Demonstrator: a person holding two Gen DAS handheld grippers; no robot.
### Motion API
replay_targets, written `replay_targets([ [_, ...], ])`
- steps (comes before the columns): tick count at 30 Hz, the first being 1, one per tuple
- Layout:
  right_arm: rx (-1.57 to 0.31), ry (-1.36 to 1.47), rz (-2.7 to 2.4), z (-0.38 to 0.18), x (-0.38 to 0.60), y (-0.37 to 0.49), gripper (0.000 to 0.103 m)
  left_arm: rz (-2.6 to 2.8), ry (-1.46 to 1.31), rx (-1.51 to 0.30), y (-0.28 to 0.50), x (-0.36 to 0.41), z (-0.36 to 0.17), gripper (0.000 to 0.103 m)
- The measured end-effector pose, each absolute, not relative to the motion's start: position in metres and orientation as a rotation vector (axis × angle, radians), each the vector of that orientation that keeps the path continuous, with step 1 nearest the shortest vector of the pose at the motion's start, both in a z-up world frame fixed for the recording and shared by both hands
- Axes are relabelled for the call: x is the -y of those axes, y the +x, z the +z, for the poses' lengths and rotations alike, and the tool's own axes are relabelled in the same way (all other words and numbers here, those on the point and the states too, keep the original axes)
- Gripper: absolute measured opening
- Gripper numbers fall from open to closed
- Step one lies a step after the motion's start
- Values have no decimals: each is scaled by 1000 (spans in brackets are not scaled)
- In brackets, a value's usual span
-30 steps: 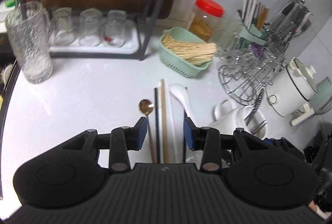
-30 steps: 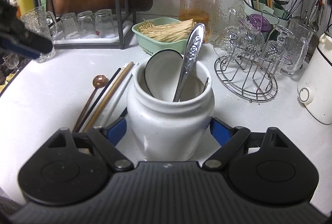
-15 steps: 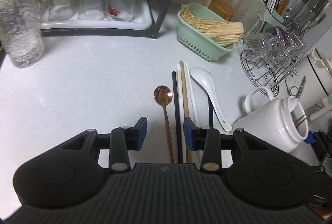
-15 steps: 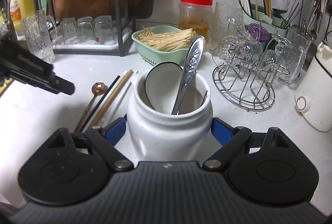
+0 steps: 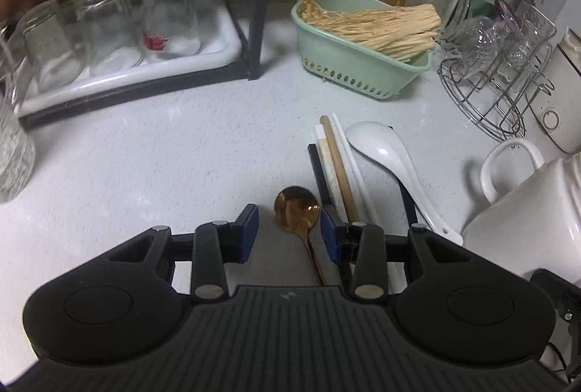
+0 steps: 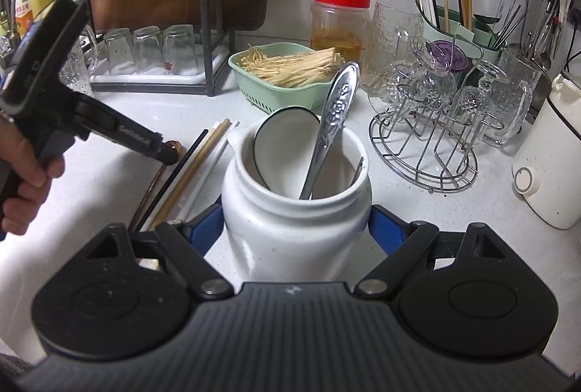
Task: Organize utensils
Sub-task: 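Close the left tool on the copper spoon's handle, then lift the copper spoon with the left tool and lower it into the jar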
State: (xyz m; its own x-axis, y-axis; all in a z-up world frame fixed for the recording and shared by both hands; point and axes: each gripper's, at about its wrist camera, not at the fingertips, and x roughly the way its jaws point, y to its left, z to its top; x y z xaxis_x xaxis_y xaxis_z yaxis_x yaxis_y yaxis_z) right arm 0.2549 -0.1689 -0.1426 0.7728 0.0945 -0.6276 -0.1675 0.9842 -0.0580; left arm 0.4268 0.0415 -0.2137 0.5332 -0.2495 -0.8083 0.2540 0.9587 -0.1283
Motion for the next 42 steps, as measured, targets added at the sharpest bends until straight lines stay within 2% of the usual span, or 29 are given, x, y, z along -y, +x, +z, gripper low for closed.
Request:
replay_targets([
  [3, -673, -115, 142, -143, 169, 255, 89, -316, 54, -957, 431, -36, -214, 43],
  [5, -672, -118, 143, -143, 168, 255, 89, -331, 62, -971, 434, -33, -213, 38],
  [6, -673, -120, 145, -142, 168, 255, 89, -338, 64, -980, 436, -32, -212, 24],
  [7, -673, -122, 146, -142, 168, 255, 89, -328, 89, -985, 437, -30, -212, 16],
  [13, -676, -122, 146, -142, 168, 255, 89, -336, 59, -989, 437, -36, -208, 6],
  [20, -674, -119, 141, -142, 168, 255, 89, -336, 1, -988, 424, -45, -200, 1],
  [42, -728, -119, 113, -139, 162, 259, 89, -335, -69, -873, 374, -56, -124, 1],
])
